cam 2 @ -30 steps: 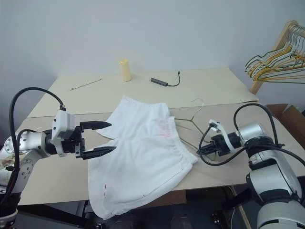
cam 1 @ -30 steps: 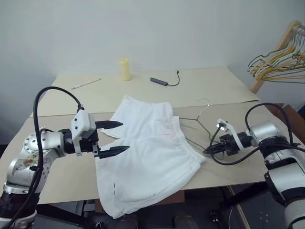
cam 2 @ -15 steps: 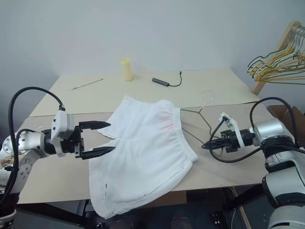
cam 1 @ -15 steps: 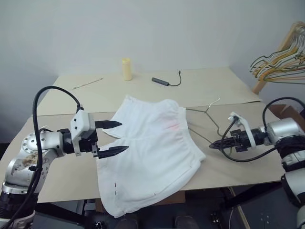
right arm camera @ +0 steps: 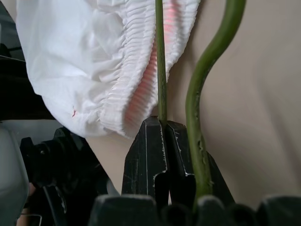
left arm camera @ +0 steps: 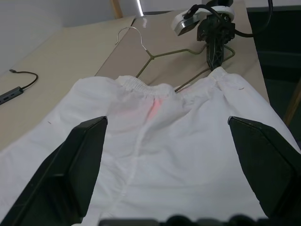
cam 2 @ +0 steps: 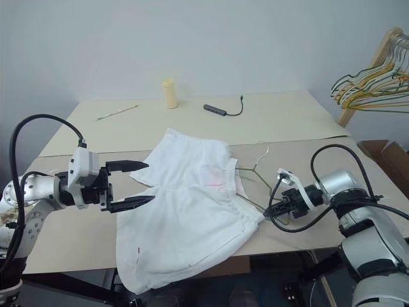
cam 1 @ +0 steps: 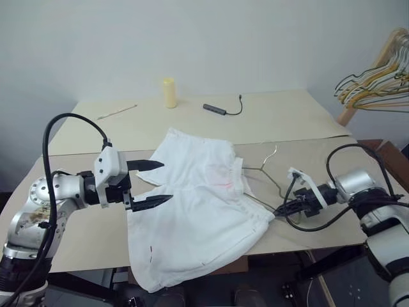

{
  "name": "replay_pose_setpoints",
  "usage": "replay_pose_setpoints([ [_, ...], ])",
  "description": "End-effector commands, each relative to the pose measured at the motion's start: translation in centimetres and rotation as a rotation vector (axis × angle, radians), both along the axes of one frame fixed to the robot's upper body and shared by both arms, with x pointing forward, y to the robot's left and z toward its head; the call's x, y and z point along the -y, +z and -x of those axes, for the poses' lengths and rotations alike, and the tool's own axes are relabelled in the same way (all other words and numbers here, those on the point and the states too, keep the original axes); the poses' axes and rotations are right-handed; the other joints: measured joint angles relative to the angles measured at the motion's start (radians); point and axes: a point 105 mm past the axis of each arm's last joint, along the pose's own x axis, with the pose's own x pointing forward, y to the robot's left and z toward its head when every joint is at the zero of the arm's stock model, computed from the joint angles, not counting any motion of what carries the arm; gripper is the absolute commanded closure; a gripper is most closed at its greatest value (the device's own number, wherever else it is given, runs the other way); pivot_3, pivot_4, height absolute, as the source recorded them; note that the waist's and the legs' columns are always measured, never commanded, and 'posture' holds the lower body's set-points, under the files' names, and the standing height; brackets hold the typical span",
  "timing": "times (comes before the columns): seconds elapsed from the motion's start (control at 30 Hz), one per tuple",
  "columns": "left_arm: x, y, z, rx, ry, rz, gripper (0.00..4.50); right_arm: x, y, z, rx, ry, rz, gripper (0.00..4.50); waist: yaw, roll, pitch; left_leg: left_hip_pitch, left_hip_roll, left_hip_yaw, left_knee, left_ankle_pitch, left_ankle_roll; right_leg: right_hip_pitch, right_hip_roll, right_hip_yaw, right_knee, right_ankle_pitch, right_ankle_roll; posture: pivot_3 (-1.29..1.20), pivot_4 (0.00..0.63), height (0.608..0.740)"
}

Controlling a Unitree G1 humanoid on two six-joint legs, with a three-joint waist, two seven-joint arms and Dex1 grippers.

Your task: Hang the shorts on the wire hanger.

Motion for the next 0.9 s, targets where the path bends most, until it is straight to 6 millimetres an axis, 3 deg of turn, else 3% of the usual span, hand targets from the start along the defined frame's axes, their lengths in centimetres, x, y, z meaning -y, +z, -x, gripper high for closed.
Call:
replay_pose_setpoints([
  [0.03, 0.1, 0.8, 0.0, 0.043, -0.010, -0.013, 0.05, -0.1, 1.9, -1.9, 0.088, -0.055, -0.056, 4.50, 0.001, 0.000, 0.000, 0.000, 0.000, 0.000, 0.000, 0.000, 0.000, 0.000, 0.000, 0.000, 0.000, 0.000, 0.000, 0.04, 0.000, 0.740],
  [0.3, 0.0, 0.8, 0.3, 0.042, -0.009, -0.021, 0.05, 0.4, 3.0, -3.2, 0.146, -0.123, -0.096, 4.50, 0.002, 0.000, 0.000, 0.000, 0.000, 0.000, -0.001, 0.000, 0.000, 0.000, 0.000, 0.000, 0.000, 0.000, 0.000, 0.04, 0.000, 0.740],
  [0.6, 0.3, 0.7, 0.4, 0.042, -0.014, -0.018, 0.05, 1.4, 2.6, -2.4, 0.115, -0.134, -0.083, 4.50, -0.004, 0.000, 0.000, 0.000, 0.000, 0.000, -0.001, 0.000, 0.000, 0.000, 0.000, 0.000, 0.000, 0.000, 0.000, 0.04, 0.000, 0.740],
  [0.9, 0.4, 0.7, 0.3, 0.040, -0.020, -0.021, 0.05, 1.6, 2.3, -3.0, 0.135, -0.182, -0.073, 4.50, -0.006, 0.000, 0.000, 0.000, 0.000, 0.000, -0.001, 0.000, 0.000, 0.000, 0.000, 0.000, 0.000, 0.000, 0.000, 0.03, 0.000, 0.740],
])
